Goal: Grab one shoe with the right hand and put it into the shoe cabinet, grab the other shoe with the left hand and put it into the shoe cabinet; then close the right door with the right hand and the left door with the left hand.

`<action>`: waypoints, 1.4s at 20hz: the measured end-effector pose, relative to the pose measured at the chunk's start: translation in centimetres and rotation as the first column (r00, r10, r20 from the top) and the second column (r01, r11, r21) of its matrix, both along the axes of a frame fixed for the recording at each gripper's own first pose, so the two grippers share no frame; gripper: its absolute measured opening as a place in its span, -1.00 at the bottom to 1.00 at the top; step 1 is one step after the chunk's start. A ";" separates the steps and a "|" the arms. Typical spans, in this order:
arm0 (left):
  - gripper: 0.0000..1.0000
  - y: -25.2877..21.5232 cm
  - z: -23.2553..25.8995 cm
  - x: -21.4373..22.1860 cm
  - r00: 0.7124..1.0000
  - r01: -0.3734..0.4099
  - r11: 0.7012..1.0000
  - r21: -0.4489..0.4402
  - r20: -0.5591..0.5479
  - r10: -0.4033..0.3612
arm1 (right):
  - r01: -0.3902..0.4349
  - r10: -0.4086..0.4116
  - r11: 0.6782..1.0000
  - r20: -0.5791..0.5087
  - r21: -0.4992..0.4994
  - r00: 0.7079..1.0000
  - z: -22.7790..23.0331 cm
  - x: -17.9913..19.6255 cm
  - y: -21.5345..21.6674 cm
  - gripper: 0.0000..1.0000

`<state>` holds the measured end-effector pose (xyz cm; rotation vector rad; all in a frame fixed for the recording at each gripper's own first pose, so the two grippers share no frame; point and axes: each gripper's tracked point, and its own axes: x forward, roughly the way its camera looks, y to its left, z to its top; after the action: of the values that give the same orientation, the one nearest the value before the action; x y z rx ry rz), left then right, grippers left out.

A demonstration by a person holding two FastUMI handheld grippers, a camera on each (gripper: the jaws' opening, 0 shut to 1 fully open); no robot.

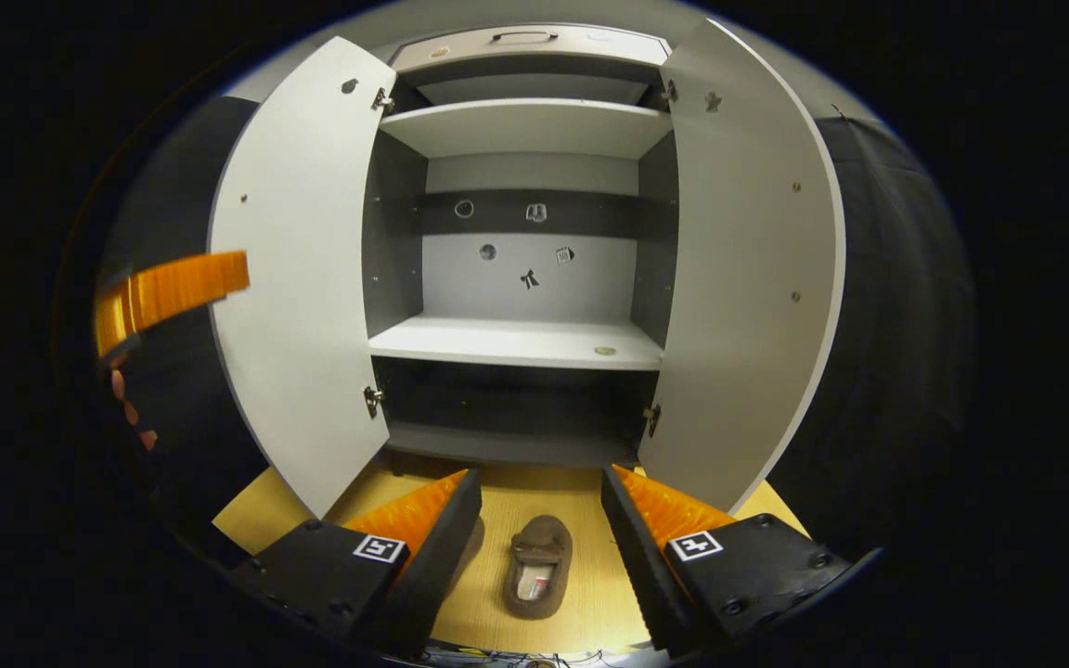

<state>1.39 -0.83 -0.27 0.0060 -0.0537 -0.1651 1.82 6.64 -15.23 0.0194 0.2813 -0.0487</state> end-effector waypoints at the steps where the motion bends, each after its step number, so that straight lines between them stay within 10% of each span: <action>1: 0.80 0.0 0.2 0.2 1.000 -0.003 1.000 -0.003 0.012 0.003 | -0.002 0.003 1.000 -0.039 0.011 0.999 -1.8 0.4 0.2 0.71; 7: 0.81 -0.5 -0.5 2.3 0.999 -0.031 0.999 -0.026 0.019 0.032 | -0.046 0.068 0.995 -0.270 0.089 0.960 -13.8 2.6 1.9 0.27; 14: 0.80 0.0 -4.3 3.9 0.993 -0.105 0.994 0.013 -0.055 0.106 | -0.048 0.099 0.992 -0.469 0.120 0.878 -24.7 2.8 2.3 0.23; 22: 0.79 0.0 -7.2 5.1 0.986 -0.132 0.991 0.004 -0.100 0.132 | -0.066 0.088 0.996 -0.484 0.063 0.871 -28.9 5.5 2.4 0.24; 24: 0.78 0.0 -7.8 5.3 0.984 -0.141 0.989 0.035 -0.100 0.144 | -0.062 0.077 0.997 -0.465 0.047 0.882 -29.1 6.5 2.1 -0.34; 28: 0.79 -0.2 -8.9 5.6 0.982 -0.144 0.987 0.067 -0.112 0.150 | -0.060 0.069 0.998 -0.442 0.034 0.895 -29.9 8.5 2.0 -0.31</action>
<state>7.02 -1.03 -9.17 0.0589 0.0684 -0.0189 10.36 8.64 -45.10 0.0183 0.7406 0.0173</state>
